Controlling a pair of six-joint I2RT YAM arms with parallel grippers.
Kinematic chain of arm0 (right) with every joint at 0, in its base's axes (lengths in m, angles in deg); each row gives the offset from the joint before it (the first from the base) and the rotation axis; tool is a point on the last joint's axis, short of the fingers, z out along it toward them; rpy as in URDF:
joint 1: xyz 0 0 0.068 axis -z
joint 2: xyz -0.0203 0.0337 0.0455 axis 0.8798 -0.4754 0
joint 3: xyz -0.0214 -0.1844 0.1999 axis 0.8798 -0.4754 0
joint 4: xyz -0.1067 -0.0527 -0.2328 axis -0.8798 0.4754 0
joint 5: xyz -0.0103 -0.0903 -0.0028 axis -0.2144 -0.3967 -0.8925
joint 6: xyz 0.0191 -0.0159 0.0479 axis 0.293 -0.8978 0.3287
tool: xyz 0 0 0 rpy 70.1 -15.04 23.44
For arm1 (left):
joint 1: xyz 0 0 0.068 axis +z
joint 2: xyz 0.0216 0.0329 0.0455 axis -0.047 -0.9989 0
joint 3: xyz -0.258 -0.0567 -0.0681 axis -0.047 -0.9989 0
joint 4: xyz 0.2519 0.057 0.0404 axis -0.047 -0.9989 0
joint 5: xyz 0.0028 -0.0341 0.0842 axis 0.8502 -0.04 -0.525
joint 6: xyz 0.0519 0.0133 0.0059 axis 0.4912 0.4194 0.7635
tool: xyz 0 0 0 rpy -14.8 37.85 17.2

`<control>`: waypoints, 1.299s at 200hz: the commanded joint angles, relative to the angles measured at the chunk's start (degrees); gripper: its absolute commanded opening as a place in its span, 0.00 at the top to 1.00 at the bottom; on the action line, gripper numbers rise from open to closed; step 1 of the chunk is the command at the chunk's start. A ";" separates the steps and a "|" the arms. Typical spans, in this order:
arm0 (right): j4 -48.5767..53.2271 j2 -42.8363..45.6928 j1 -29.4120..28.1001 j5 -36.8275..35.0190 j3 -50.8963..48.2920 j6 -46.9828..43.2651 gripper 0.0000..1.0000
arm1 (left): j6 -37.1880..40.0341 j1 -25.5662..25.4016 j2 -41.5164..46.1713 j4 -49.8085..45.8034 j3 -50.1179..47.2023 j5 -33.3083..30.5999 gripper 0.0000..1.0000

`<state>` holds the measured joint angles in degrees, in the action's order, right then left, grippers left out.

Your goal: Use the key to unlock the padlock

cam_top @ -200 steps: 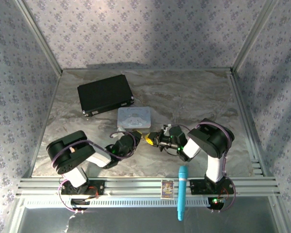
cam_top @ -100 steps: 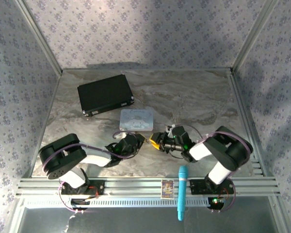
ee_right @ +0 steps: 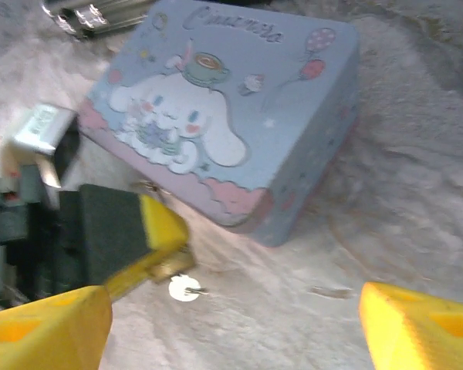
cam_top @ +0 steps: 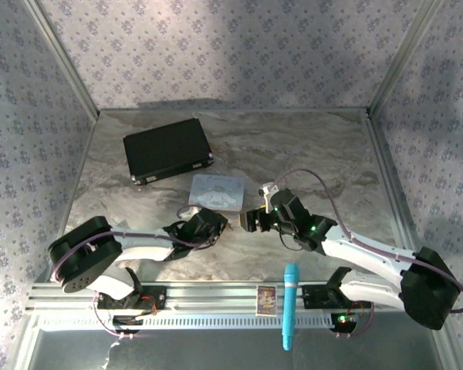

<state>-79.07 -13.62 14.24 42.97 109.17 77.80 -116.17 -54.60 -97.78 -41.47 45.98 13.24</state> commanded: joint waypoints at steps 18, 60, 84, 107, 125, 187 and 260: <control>1.25 -5.05 -3.83 -1.88 -0.40 -23.14 0.33 | 3.62 1.64 1.88 -6.17 2.23 3.85 1.00; -9.78 -10.89 -8.03 0.70 -1.34 -30.41 0.47 | 3.89 2.28 0.78 -5.39 2.57 6.61 1.00; -12.39 -14.77 -8.62 0.85 -0.61 -31.97 0.51 | 4.61 2.28 0.51 -5.44 3.00 6.97 1.00; -14.72 -17.73 -9.73 0.75 0.30 -32.76 0.56 | 5.05 2.28 0.33 -5.85 3.34 7.28 1.00; -16.18 -19.66 -10.27 0.61 0.93 -33.02 0.63 | 5.04 2.28 0.14 -5.48 3.38 7.37 1.00; -17.67 -22.36 -10.61 0.23 2.27 -32.87 0.82 | 4.88 2.15 -0.68 -4.76 3.67 8.41 1.00; -18.77 -23.64 -7.64 5.98 1.48 -30.20 0.91 | 4.15 2.02 -0.99 -2.26 2.78 9.48 1.00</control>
<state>-95.94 -36.48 5.13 44.55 110.22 45.65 -111.54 -52.24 -98.40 -45.56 48.23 19.14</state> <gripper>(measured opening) 0.118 0.125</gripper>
